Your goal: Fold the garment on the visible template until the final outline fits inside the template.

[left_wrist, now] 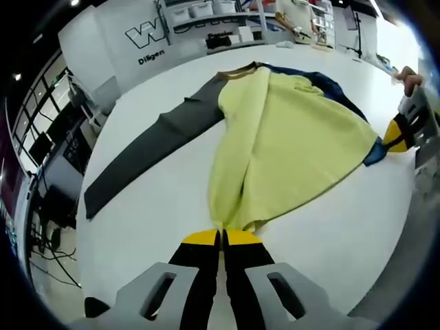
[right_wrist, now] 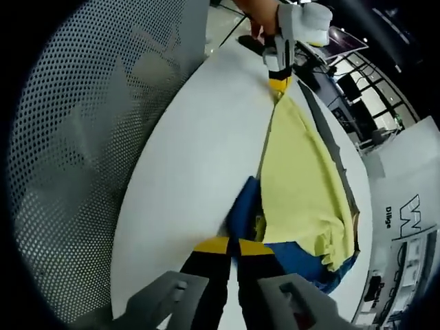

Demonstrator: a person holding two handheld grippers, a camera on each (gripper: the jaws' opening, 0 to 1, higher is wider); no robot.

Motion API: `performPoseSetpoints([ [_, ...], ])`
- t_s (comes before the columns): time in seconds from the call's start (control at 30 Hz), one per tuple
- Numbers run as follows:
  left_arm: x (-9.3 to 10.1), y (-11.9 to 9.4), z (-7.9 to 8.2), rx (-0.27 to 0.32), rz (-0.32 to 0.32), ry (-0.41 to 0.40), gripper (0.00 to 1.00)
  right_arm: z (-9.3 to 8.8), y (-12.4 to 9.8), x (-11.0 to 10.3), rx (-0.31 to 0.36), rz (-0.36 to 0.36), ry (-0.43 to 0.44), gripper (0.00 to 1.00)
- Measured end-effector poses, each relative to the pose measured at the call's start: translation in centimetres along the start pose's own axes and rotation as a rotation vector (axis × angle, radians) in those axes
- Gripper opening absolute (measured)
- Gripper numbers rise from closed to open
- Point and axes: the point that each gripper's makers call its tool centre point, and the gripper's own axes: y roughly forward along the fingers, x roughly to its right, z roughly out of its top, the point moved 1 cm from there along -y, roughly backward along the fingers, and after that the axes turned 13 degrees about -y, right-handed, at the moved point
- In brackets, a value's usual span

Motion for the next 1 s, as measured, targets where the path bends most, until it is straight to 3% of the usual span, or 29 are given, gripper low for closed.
performPoseSetpoints([
  [0.4,0.6,0.1,0.2,-0.015,-0.012,0.018,0.0,-7.2,-2.5,-1.6,-0.133,-0.016,0.131,0.0],
  [1.0,3.7,-0.9,-0.7,-0.063,-0.103,0.033,0.0,-15.7,-4.2,-2.8,-0.29,-0.001,0.173,0.0],
])
